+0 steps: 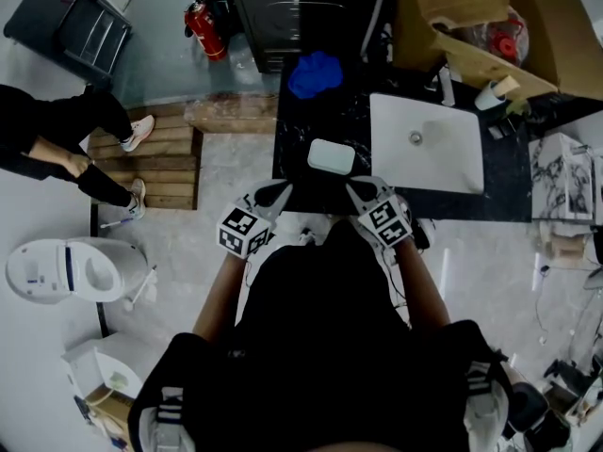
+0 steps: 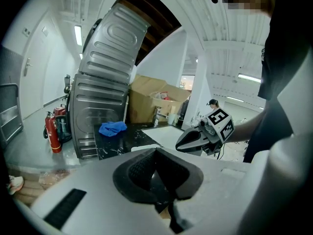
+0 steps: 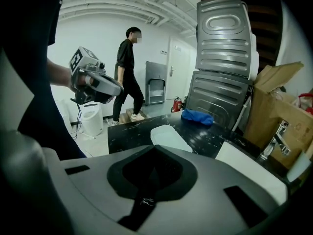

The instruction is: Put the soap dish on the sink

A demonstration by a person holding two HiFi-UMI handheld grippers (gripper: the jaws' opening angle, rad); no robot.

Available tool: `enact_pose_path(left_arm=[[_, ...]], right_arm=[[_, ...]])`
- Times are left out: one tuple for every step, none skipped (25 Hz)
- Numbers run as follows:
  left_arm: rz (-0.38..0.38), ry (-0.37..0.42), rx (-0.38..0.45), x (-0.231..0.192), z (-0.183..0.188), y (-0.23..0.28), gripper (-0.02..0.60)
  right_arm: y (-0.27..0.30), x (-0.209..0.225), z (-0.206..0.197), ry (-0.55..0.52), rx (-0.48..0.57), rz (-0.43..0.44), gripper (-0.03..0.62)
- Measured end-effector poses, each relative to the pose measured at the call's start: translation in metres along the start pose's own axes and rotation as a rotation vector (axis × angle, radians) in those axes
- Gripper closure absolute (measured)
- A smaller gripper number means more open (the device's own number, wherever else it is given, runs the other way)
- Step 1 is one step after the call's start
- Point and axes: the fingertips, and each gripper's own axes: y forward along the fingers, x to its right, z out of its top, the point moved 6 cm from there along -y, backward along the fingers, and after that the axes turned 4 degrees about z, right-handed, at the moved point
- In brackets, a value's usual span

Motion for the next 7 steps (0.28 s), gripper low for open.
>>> enact_pose_path(left_arm=[[0.000, -0.001, -0.001, -0.0001, -0.0009, -0.0011, 0.581], [-0.001, -0.003, -0.002, -0.0001, -0.0019, -0.0022, 0.581], [-0.001, -0.005, -0.002, -0.0002, -0.0027, -0.0033, 0.581], [0.000, -0.007, 0.000, -0.0004, -0.0030, -0.0041, 0.581], [0.000, -0.007, 0.003, -0.0008, -0.0029, -0.0046, 0.581], [0.001, -0.008, 0.004, -0.0014, -0.0027, -0.0049, 0.581], [0.001, -0.008, 0.005, -0.0020, -0.0025, -0.0051, 0.581]], right_arm=[[0.0001, -0.0011, 0.0004, -0.001, -0.002, 0.000, 0.599], [0.0001, -0.0024, 0.0008, -0.003, -0.003, 0.001, 0.599], [-0.0001, -0.0037, 0.0012, -0.004, -0.005, 0.001, 0.599], [-0.0003, -0.0047, 0.0017, -0.005, -0.006, 0.001, 0.599], [-0.0004, -0.0053, 0.0023, -0.005, -0.005, 0.000, 0.599], [-0.0005, -0.0057, 0.0030, -0.006, -0.004, -0.001, 0.599], [-0.0006, -0.0060, 0.0038, -0.007, -0.003, -0.002, 0.599]])
